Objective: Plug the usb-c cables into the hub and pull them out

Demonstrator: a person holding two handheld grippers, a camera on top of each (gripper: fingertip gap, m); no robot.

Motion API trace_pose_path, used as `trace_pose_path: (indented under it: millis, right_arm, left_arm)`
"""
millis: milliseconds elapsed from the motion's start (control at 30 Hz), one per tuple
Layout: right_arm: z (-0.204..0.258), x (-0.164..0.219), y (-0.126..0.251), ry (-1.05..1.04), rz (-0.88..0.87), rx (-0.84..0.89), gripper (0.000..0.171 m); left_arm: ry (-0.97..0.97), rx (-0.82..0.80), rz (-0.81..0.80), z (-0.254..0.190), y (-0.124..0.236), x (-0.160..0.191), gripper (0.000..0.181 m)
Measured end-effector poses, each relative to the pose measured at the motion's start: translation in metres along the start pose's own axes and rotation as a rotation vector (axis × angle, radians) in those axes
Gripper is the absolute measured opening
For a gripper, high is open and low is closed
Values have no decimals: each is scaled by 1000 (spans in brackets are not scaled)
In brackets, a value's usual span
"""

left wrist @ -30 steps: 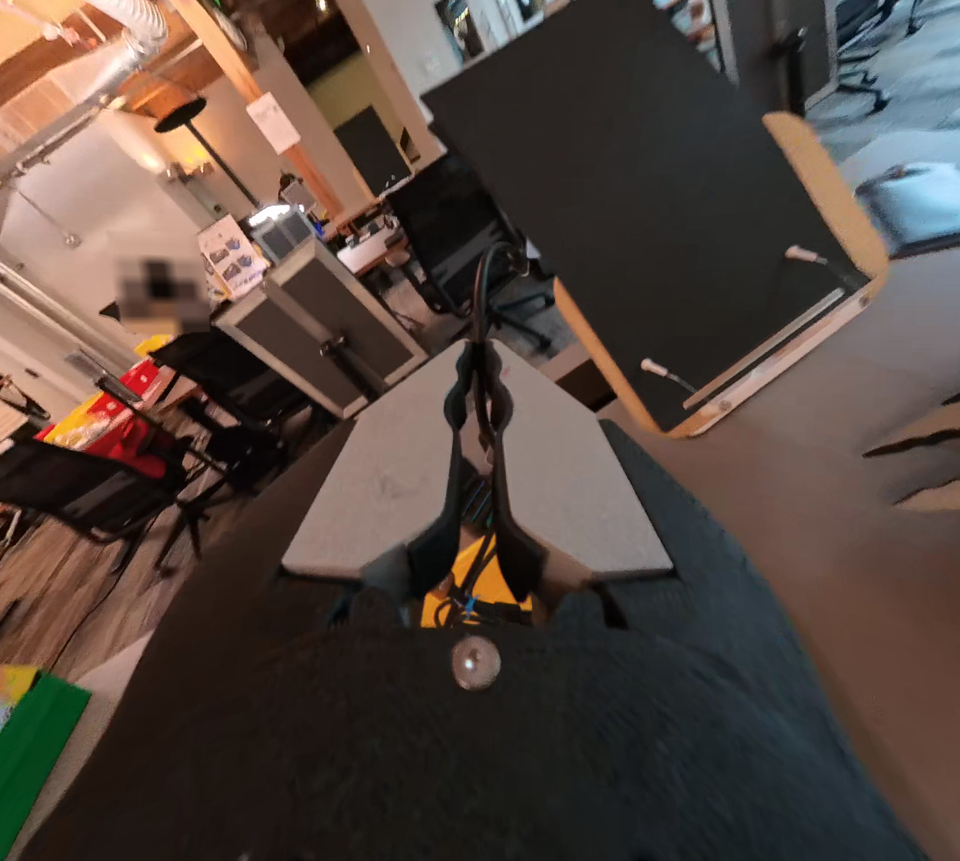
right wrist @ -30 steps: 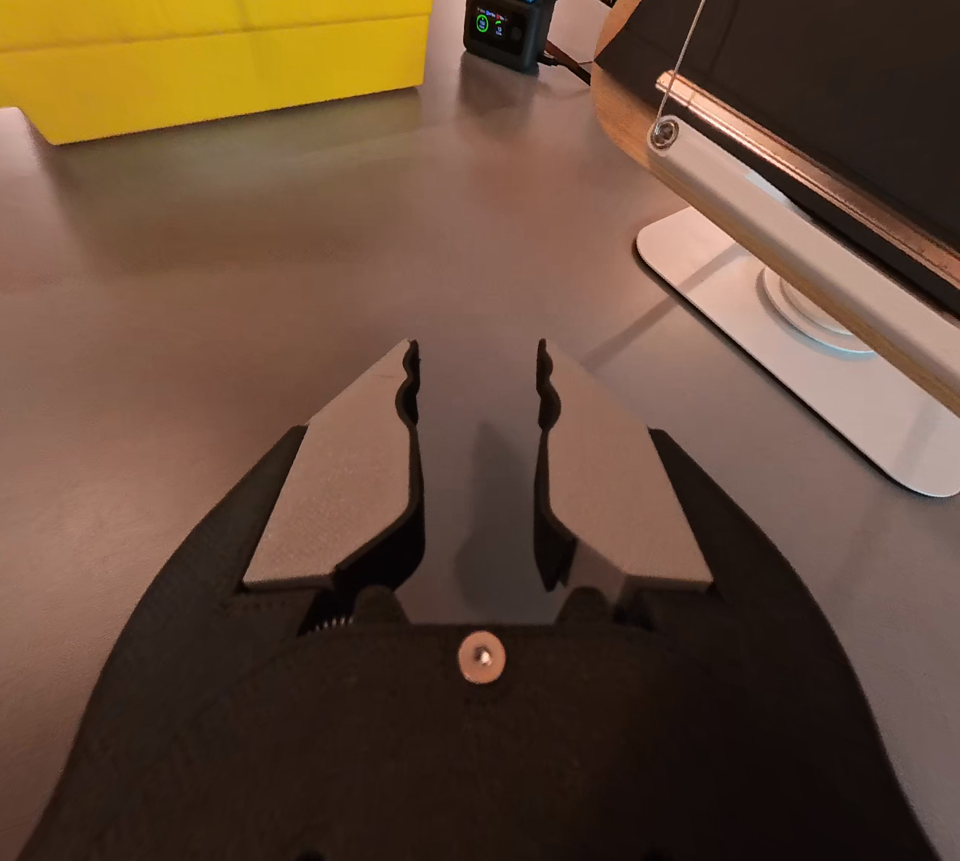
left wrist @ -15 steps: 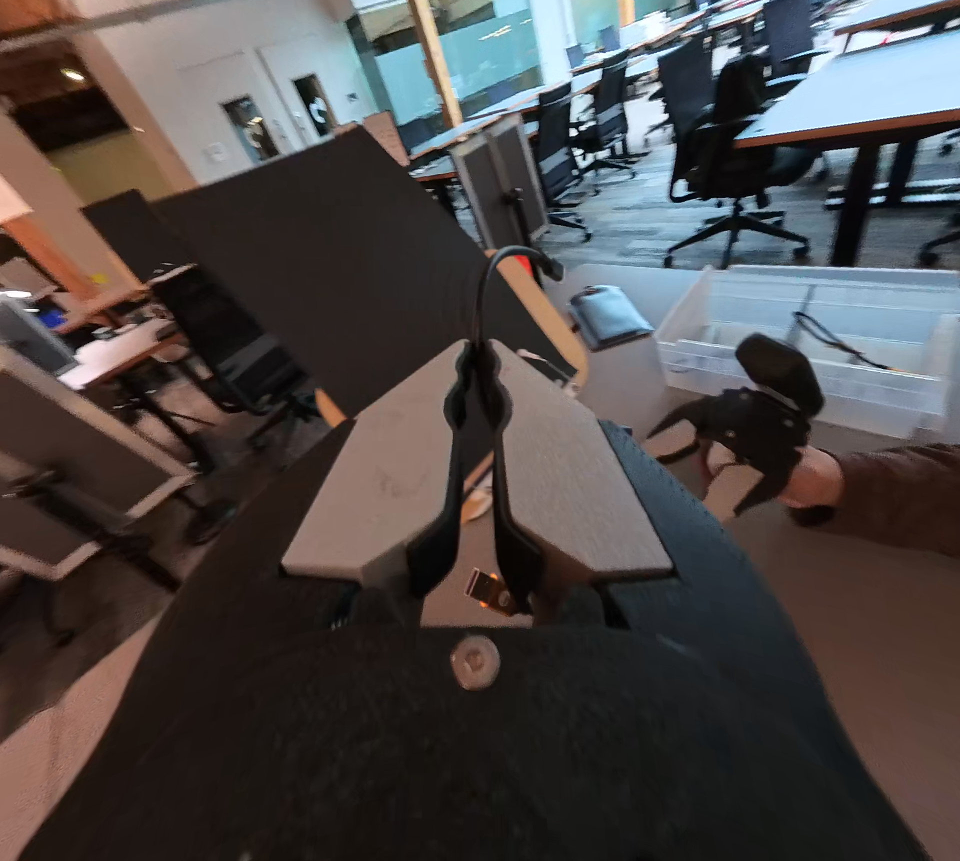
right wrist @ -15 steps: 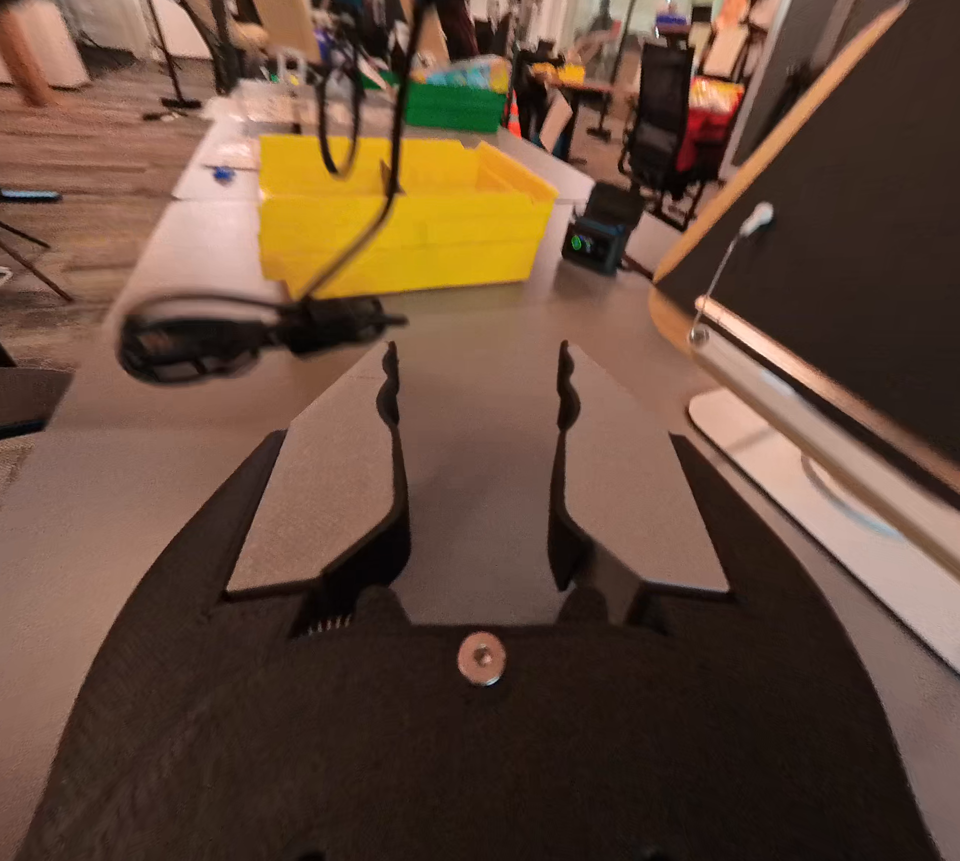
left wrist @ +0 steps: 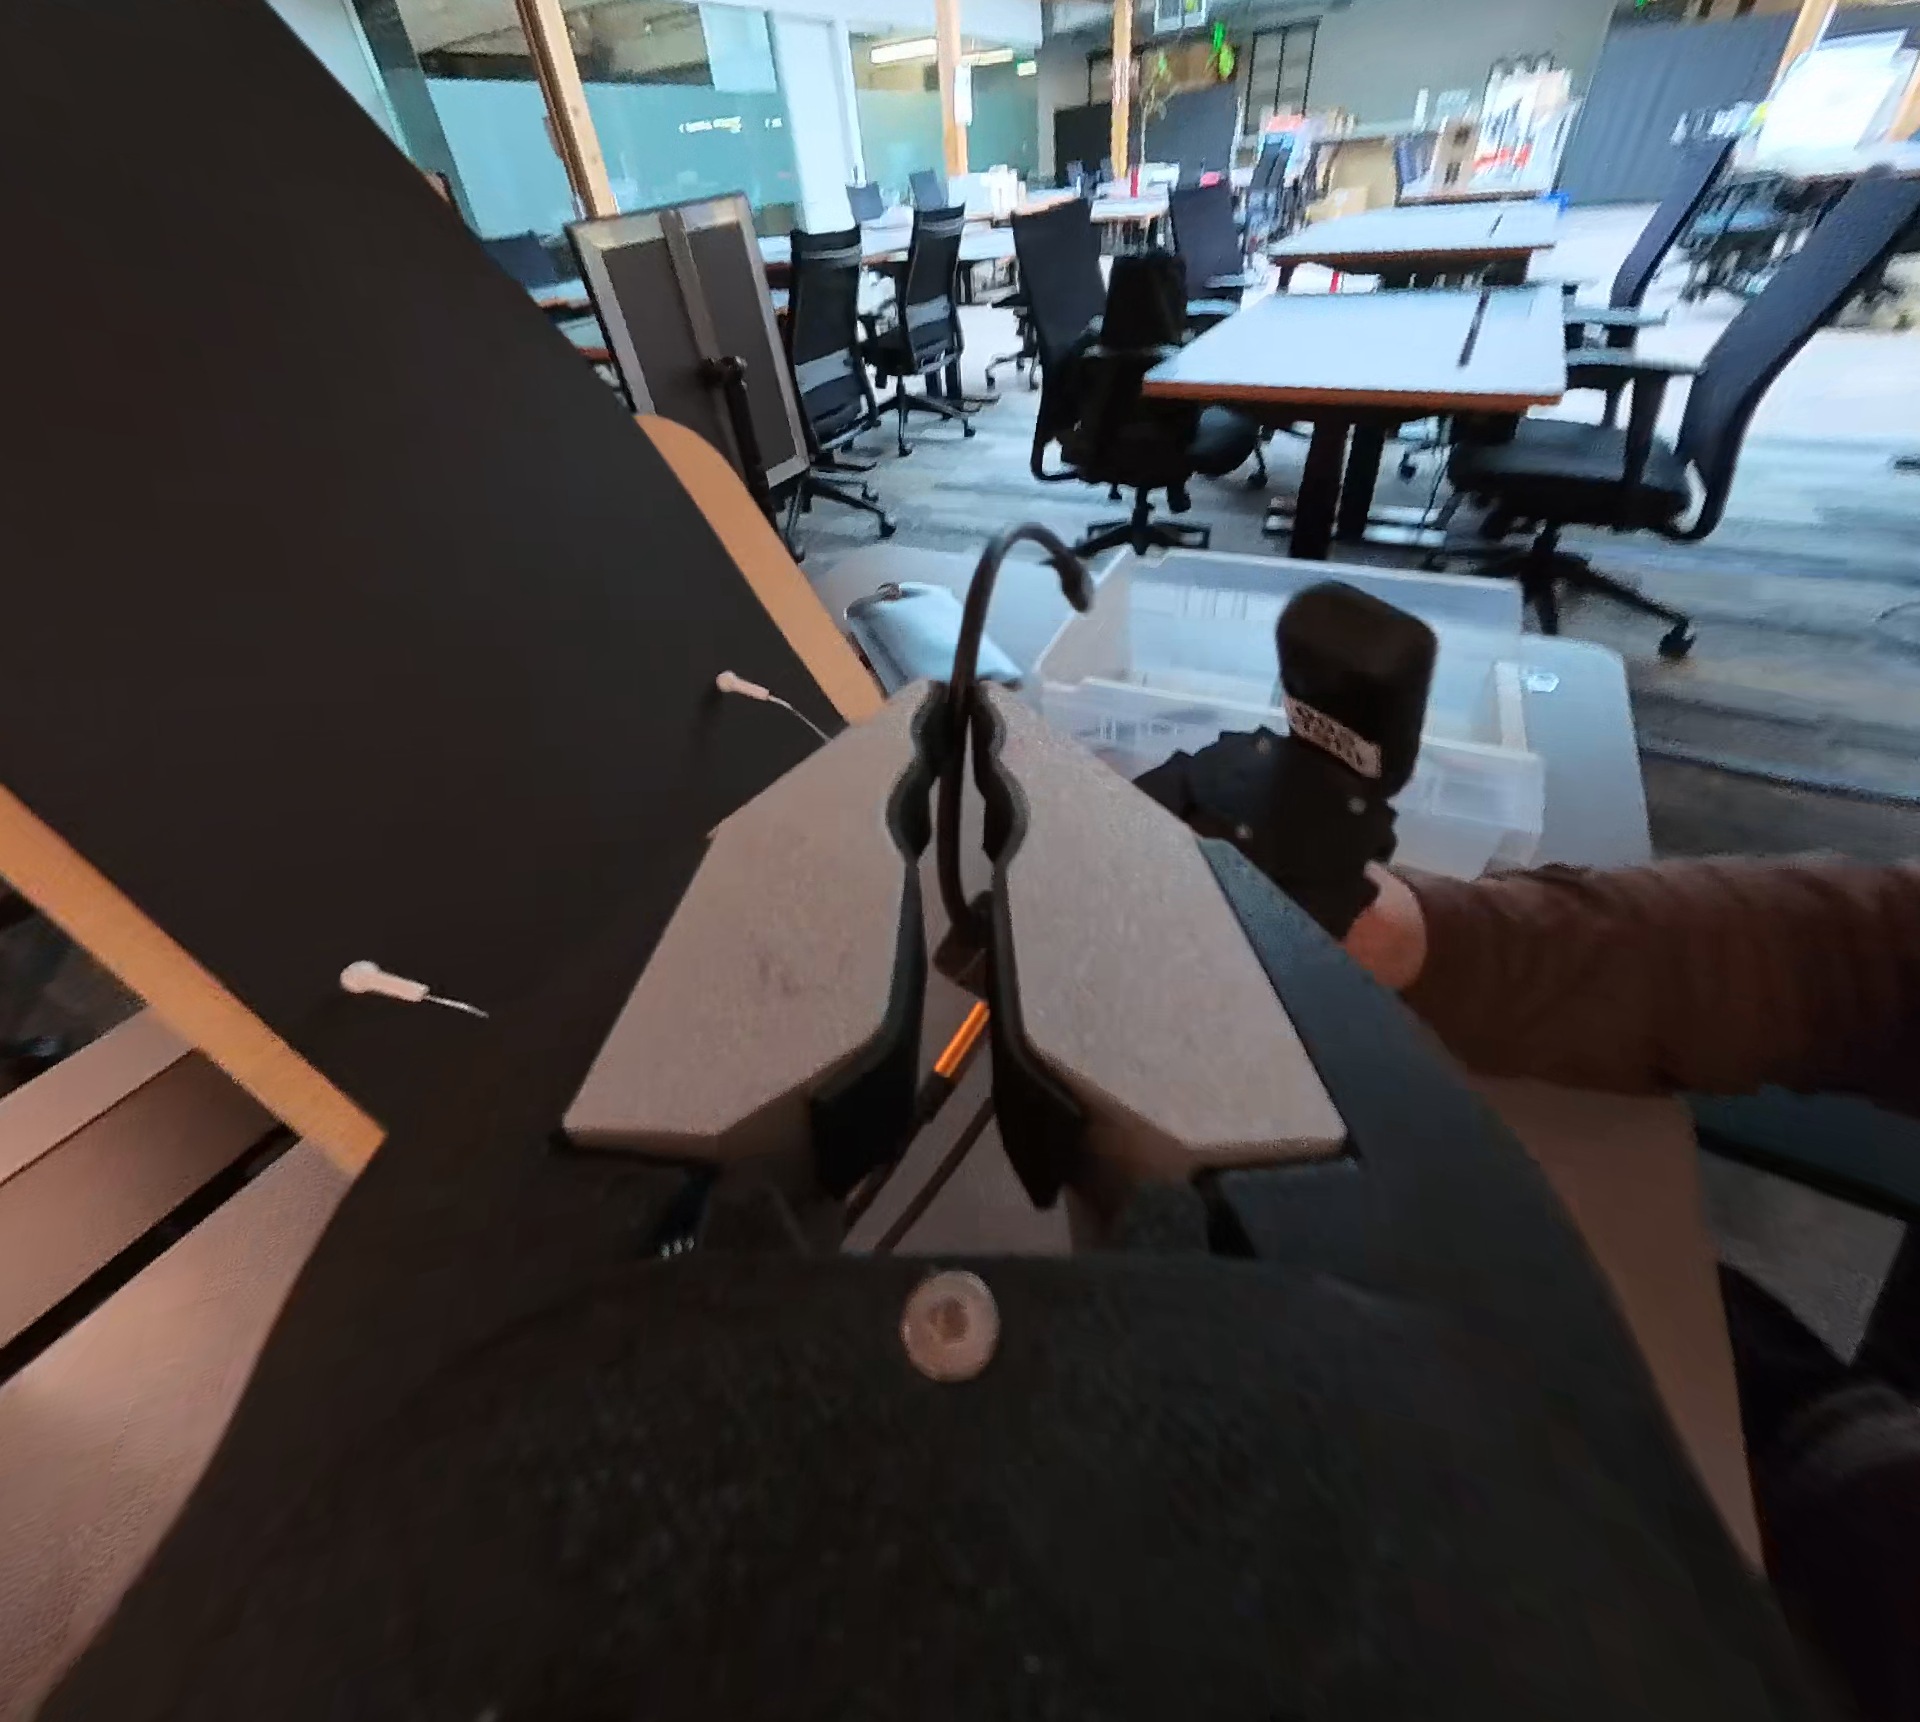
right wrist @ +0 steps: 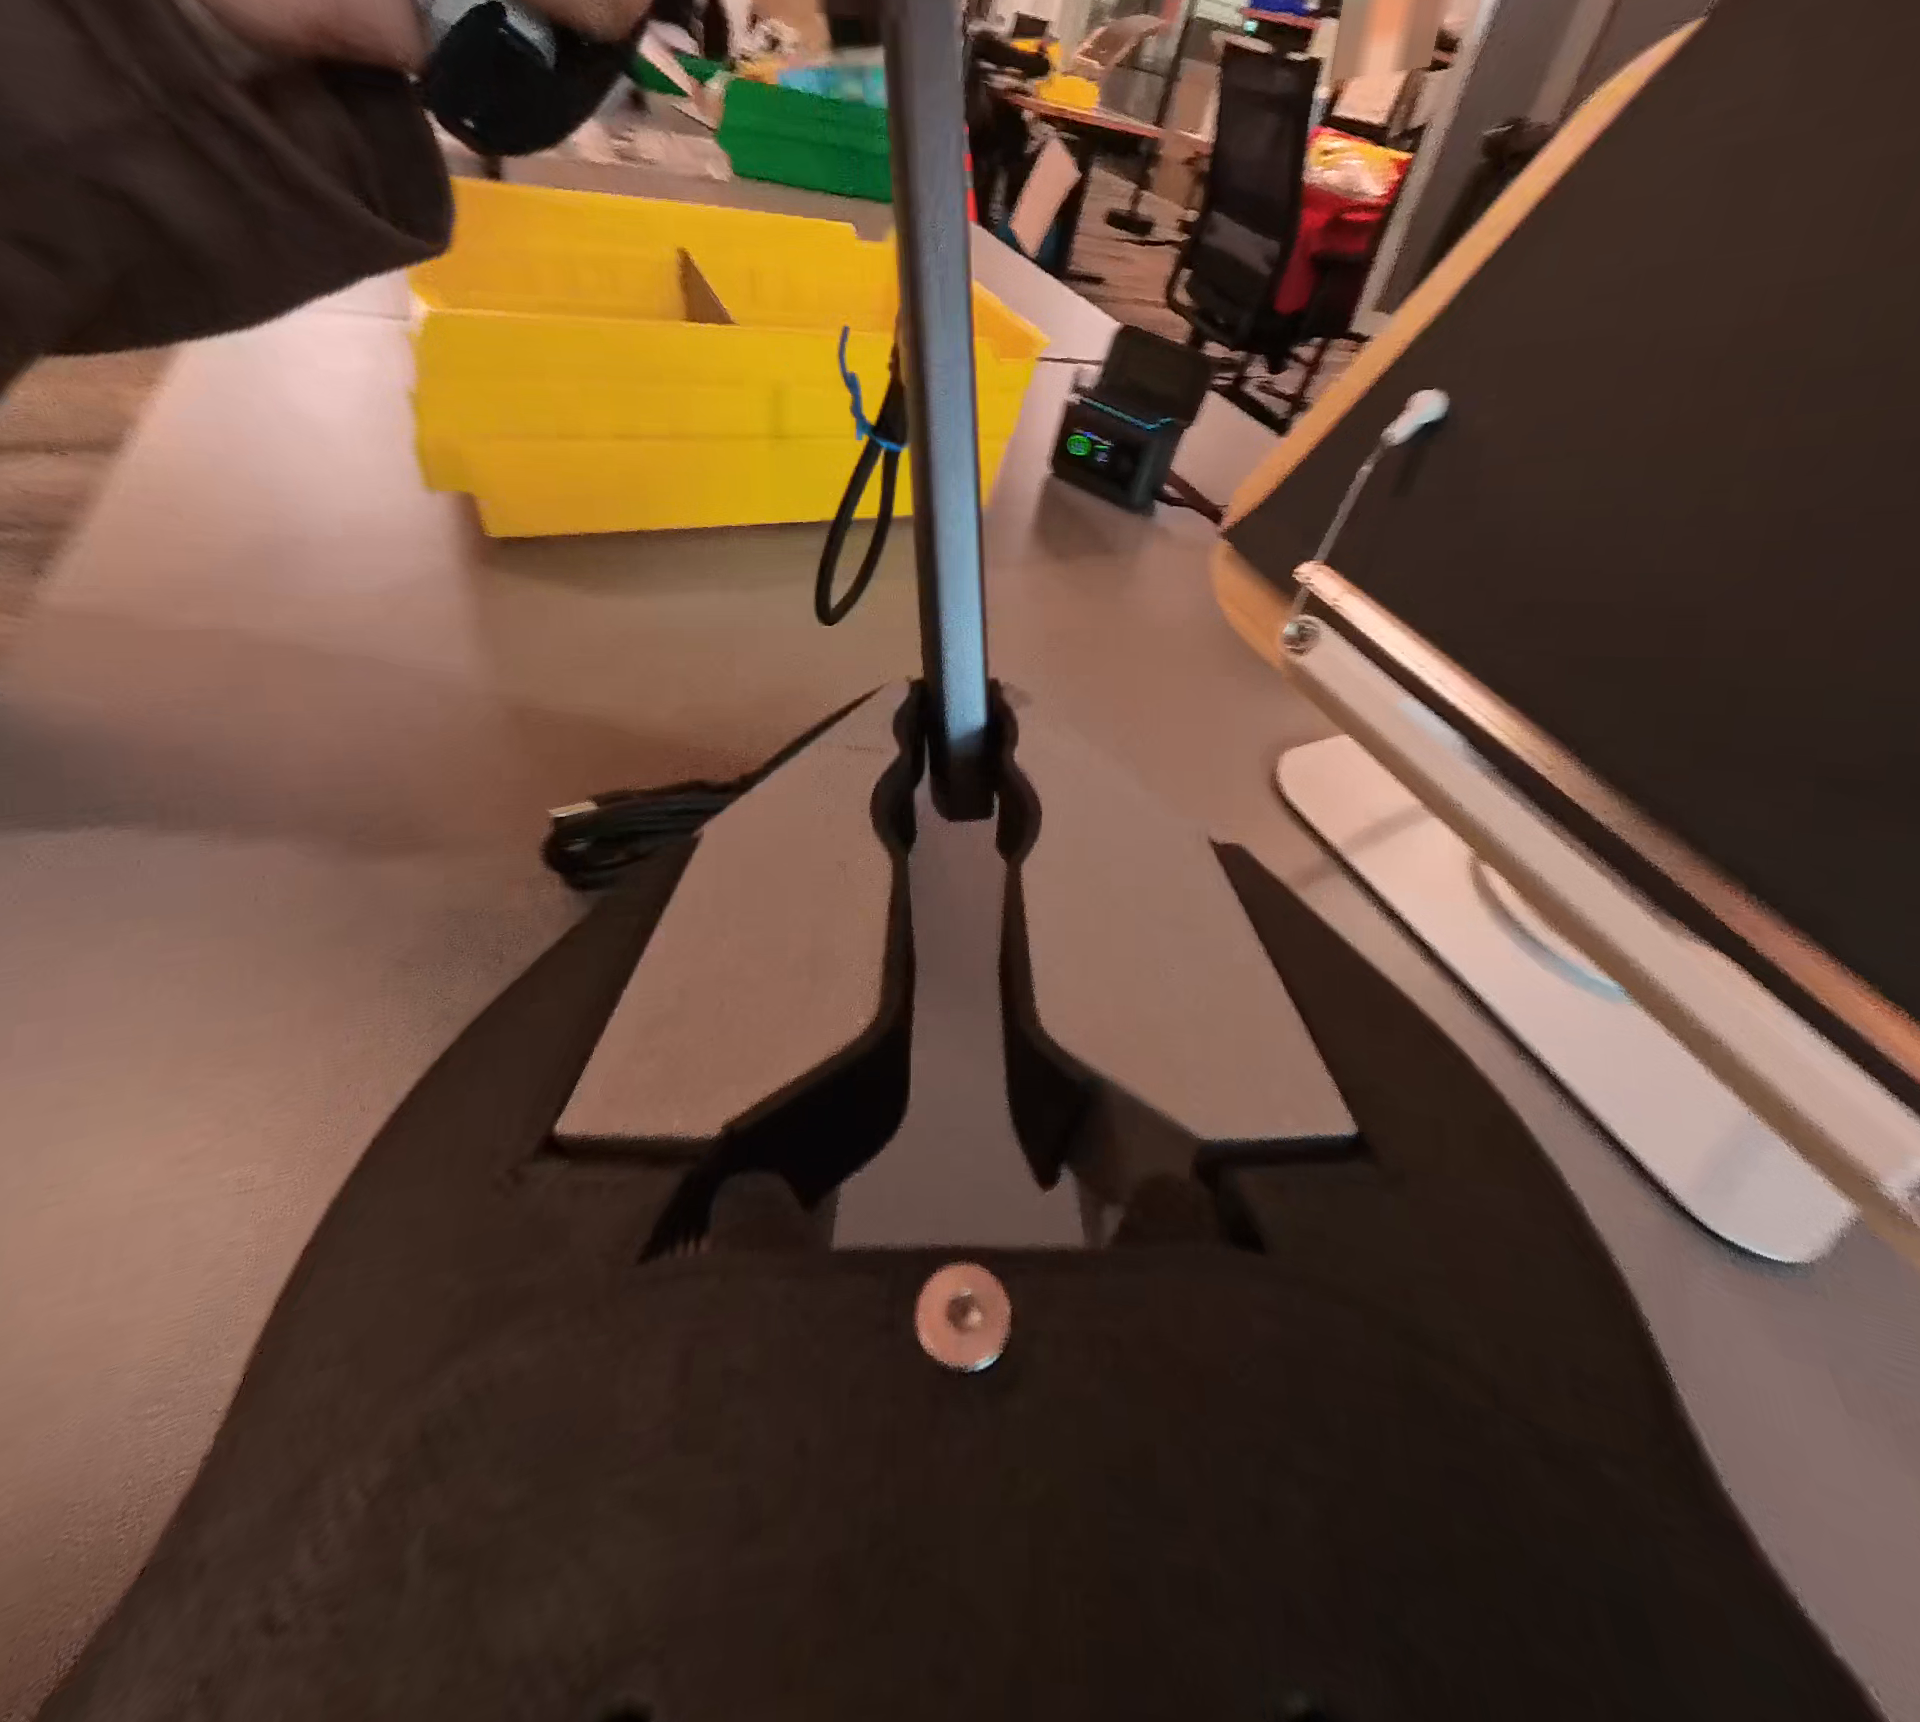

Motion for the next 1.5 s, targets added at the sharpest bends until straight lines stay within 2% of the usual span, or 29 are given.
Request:
trace_pose_path:
  millis: [133, 233, 267, 367, 433, 567, 633, 700, 767, 867, 1000, 1100, 1200, 1267, 1333, 1367, 1400, 1500]
  right_arm:
    - [-18, 1, 7, 162, 73, 181, 6]
    - [-30, -2, 15, 376, 138, 332, 6]
    - [-33, -3, 17, 457, 161, 387, 6]
    - [-39, -10, 24, 697, 214, 548, 6]
    - [-40, -14, 26, 813, 235, 627, 6]
    - [-33, -17, 23, 929, 249, 664, 6]
    - [-29, -14, 19, 956, 266, 651, 6]
    - [-22, -10, 12, 986, 280, 621, 6]
    - [-10, -5, 4, 1010, 292, 574, 5]
    - [10, 1, -10, 1056, 292, 505, 5]
    - [26, 12, -21, 1031, 291, 407, 6]
    - [29, 15, -23, 964, 278, 357, 6]
    - [21, 12, -19, 942, 296, 396, 6]
    - [14, 12, -15, 898, 298, 406, 5]
    - [7, 13, -10, 835, 297, 402, 5]
    - [4, 14, -8, 807, 301, 387, 5]
    - [3, 16, -7, 786, 304, 367, 5]
    - [2, 17, -3, 739, 298, 326, 5]
  left_arm:
    - [95, -120, -66, 24, 1, 14, 4]
    - [185, -238, -100, 43, 13, 37, 7]
    - [240, -248, -108, 45, 16, 46, 13]
    - [429, -155, -64, 35, 16, 78, 40]
    - [532, -61, -33, 22, 12, 95, 51]
    - [647, 103, -3, 0, -2, 112, 58]
    - [656, 134, -12, -3, -10, 113, 58]
    - [629, 112, -26, 1, -18, 115, 51]
    - [623, 82, -51, 8, -23, 117, 33]
    - [638, 128, -66, 9, -27, 123, 0]
    - [576, 198, 43, 2, -27, 144, 0]
    - [619, 238, 5, 4, -20, 140, 0]
    - [658, 205, -10, 14, -10, 137, 0]
    - [566, 144, 56, 22, -2, 144, 0]
    - [370, 79, 152, 27, 3, 154, 0]
    - [252, 44, 200, 28, 4, 159, 7]
    - [133, 8, 242, 29, 5, 164, 40]
    - [-219, -57, 322, 24, 4, 175, 44]
Point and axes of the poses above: each gripper's, where its closed fingertips meet, y back along the fingers, x out of its underside, z = x × y across the jaws, the point moved 3 cm from there along y, back along the fingers, and after that the axes turned 8 degrees about -z, right-handed, at the moved point
